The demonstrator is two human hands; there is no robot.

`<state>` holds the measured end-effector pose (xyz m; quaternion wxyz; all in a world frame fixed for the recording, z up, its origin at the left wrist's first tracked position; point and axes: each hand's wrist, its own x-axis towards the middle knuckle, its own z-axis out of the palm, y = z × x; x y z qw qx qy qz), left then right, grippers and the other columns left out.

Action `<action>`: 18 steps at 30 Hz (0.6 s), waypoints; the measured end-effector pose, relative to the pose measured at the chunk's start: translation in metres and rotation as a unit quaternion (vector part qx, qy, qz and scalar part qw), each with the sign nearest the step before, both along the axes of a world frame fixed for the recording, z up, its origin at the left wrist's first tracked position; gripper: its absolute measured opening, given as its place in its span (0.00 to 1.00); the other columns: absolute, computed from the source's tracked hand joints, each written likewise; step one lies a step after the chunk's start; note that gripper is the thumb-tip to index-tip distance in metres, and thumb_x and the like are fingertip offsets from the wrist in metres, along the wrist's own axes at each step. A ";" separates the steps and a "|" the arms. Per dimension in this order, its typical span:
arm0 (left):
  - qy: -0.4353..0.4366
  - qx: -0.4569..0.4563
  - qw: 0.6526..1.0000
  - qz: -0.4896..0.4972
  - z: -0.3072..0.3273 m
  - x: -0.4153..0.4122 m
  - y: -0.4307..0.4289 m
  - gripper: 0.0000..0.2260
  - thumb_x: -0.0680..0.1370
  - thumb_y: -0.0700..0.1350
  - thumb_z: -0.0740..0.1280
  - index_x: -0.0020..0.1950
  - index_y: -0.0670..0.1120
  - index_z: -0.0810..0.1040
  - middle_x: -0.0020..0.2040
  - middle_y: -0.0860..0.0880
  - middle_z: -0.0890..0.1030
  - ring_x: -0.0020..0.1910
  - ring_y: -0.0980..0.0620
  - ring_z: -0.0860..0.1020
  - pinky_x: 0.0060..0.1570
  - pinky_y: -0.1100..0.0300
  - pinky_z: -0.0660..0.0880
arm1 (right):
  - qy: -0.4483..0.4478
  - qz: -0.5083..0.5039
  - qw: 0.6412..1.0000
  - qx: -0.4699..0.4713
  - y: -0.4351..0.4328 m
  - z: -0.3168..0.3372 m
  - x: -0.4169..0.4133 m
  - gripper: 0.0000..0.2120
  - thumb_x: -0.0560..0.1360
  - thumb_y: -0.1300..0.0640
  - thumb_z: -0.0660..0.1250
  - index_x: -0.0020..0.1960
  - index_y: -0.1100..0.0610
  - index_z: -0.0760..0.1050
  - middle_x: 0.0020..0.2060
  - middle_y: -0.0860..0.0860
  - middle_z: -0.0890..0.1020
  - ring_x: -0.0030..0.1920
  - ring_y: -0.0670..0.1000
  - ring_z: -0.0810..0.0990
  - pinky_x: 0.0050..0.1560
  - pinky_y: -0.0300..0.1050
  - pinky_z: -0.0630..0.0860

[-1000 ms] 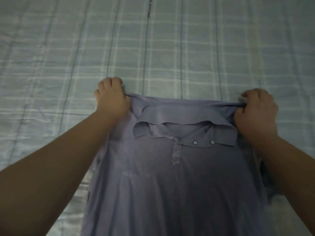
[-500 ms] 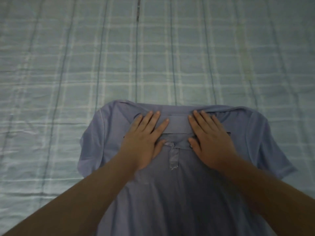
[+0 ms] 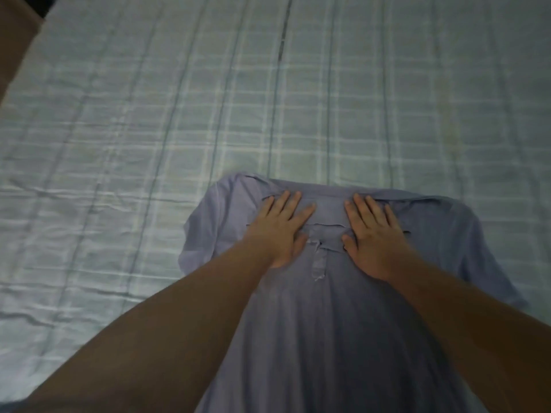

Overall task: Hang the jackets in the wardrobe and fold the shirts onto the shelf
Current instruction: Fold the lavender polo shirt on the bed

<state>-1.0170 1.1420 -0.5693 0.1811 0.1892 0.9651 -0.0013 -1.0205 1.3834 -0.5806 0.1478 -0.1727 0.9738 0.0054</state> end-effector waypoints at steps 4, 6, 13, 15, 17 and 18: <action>0.021 0.114 0.990 0.082 0.030 0.024 -0.008 0.27 0.80 0.54 0.49 0.78 0.46 0.62 0.76 0.41 0.64 0.76 0.38 0.59 0.75 0.44 0.55 | -0.011 -0.006 1.000 0.016 -0.007 0.017 -0.002 0.34 0.77 0.43 0.51 0.79 0.59 0.56 0.78 0.57 0.59 0.78 0.58 0.57 0.74 0.64 0.55; 0.064 0.184 0.973 0.124 0.037 0.043 -0.034 0.25 0.77 0.49 0.54 0.71 0.41 0.72 0.70 0.39 0.72 0.72 0.35 0.66 0.72 0.42 0.62 | -0.024 -0.013 0.999 0.036 -0.015 0.031 -0.003 0.35 0.75 0.48 0.62 0.78 0.59 0.57 0.78 0.56 0.59 0.78 0.58 0.55 0.73 0.64 0.55; 0.132 0.279 0.898 0.312 0.042 0.093 -0.161 0.22 0.70 0.37 0.57 0.63 0.36 0.75 0.60 0.37 0.77 0.59 0.36 0.76 0.64 0.57 0.66 | 0.043 -0.044 0.969 -0.238 -0.102 0.039 0.037 0.23 0.69 0.63 0.60 0.64 0.63 0.74 0.68 0.63 0.72 0.69 0.64 0.69 0.67 0.63 0.70; 0.068 0.302 0.853 0.419 0.035 0.091 -0.178 0.22 0.74 0.34 0.59 0.69 0.39 0.72 0.66 0.40 0.74 0.62 0.41 0.75 0.62 0.59 0.66 | 0.023 -0.016 0.962 -0.273 -0.146 0.038 0.053 0.24 0.70 0.61 0.59 0.66 0.62 0.73 0.69 0.61 0.72 0.70 0.63 0.69 0.70 0.61 0.68; 0.012 0.343 0.807 0.481 0.025 0.080 -0.191 0.23 0.76 0.32 0.62 0.71 0.42 0.70 0.67 0.44 0.74 0.60 0.44 0.77 0.60 0.57 0.71 | 0.007 -0.003 0.955 -0.296 -0.187 0.032 0.064 0.25 0.73 0.57 0.55 0.67 0.61 0.72 0.69 0.60 0.72 0.71 0.61 0.69 0.72 0.58 0.65; -0.015 0.376 0.781 0.499 0.022 0.073 -0.195 0.24 0.75 0.32 0.64 0.71 0.43 0.71 0.66 0.45 0.75 0.58 0.44 0.79 0.57 0.54 0.74 | 0.010 -0.001 0.951 -0.309 -0.207 0.029 0.068 0.25 0.74 0.56 0.54 0.68 0.62 0.71 0.69 0.60 0.72 0.71 0.60 0.69 0.73 0.56 0.64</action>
